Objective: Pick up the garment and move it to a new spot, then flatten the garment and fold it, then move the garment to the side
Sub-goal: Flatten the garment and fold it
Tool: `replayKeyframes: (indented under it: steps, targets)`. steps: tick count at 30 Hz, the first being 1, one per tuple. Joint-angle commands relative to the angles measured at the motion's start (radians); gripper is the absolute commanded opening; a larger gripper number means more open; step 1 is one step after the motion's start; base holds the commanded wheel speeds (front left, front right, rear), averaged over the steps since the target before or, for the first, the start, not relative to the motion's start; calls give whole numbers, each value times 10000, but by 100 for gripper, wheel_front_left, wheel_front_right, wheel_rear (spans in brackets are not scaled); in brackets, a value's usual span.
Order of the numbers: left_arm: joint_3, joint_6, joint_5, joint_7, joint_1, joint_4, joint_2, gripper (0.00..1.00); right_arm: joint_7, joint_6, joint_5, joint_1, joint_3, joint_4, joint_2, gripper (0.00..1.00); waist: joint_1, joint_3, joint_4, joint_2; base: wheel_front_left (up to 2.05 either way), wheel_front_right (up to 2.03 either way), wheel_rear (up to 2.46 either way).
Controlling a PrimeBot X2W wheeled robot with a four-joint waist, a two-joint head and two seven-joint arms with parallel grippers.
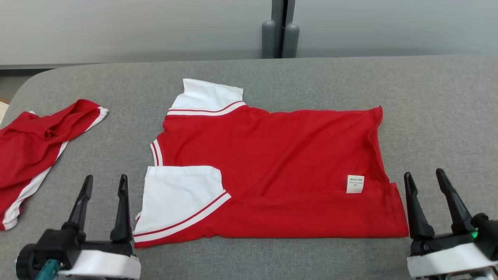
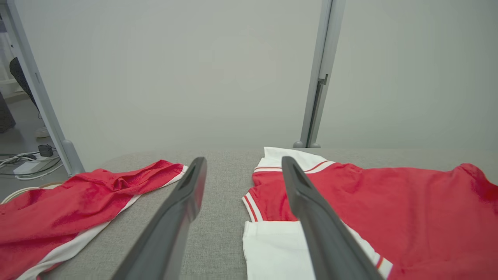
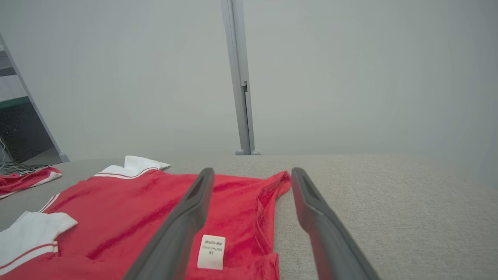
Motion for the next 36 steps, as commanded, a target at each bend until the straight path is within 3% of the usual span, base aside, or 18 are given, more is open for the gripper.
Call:
replayKeyframes:
  steps: [1, 10, 24, 30, 36]
  targets:
    - [5, 91, 67, -47, 221, -135, -40, 100, 75, -4, 31, 212, 29, -59, -25, 100, -1, -232, -61, 0, 0, 0, 0]
    - [-149, 340, 273, -17, 1434, -423, -68, 100, 414, -4, 201, 1265, 30, -450, 118, 100, -1, -687, -151, 0, 0, 0, 0]
    - [-349, 273, 185, 300, 1324, -367, 27, 100, 510, -4, 282, 1197, 63, -417, 120, 100, -1, -635, -163, 0, 0, 0, 0]
    - [-555, -272, -536, 565, 971, 754, -296, 100, 629, -4, 251, 1135, -156, 319, 302, 100, -1, -204, -21, 0, 0, 0, 0]
    - [-618, -1140, -1312, 760, 54, 2918, -464, 100, 564, -4, 414, 574, -167, 2278, 550, 100, -1, 459, 198, 0, 0, 0, 0]
